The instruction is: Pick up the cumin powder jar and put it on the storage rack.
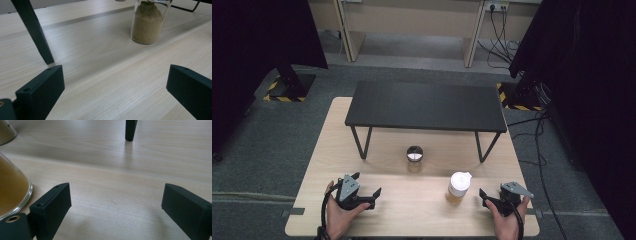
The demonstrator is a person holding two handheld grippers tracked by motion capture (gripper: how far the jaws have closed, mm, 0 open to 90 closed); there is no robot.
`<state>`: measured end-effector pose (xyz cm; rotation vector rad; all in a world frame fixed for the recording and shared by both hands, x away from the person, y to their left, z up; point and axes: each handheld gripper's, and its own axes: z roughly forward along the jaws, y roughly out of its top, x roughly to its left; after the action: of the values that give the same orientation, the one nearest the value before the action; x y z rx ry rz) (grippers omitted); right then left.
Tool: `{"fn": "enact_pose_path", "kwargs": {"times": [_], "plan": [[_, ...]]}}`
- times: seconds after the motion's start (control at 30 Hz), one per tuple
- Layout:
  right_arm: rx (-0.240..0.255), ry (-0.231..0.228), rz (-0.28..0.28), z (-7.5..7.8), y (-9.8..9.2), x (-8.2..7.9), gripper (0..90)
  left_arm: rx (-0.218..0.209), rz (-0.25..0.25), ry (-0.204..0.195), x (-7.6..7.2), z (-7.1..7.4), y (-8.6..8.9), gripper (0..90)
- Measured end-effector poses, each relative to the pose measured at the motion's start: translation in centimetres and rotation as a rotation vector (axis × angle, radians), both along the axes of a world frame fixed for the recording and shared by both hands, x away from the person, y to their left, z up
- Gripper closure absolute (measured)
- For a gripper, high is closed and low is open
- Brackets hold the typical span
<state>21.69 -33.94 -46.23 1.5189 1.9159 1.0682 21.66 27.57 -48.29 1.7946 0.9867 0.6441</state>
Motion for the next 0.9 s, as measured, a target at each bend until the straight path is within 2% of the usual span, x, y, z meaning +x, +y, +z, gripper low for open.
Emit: {"fn": "enact_pose_path", "kwargs": {"times": [0.47, 0.77, 0.9], "plan": [[0.0, 0.004, 0.0, 0.0, 0.0, 0.1, 9.2, -0.007, -0.042, -0.01, 1.2, 0.4, -1.7, 1.0], [-0.002, 0.007, 0.001, 0.1, 0.0, 0.1, 9.1, -0.004, -0.085, -0.021, 3.0, 1.1, -3.5, 1.1], [0.0, 0.008, 0.001, 0.1, 0.0, 0.2, 9.2, -0.01, -0.091, -0.012, 3.7, 1.1, -4.1, 1.2]]}}
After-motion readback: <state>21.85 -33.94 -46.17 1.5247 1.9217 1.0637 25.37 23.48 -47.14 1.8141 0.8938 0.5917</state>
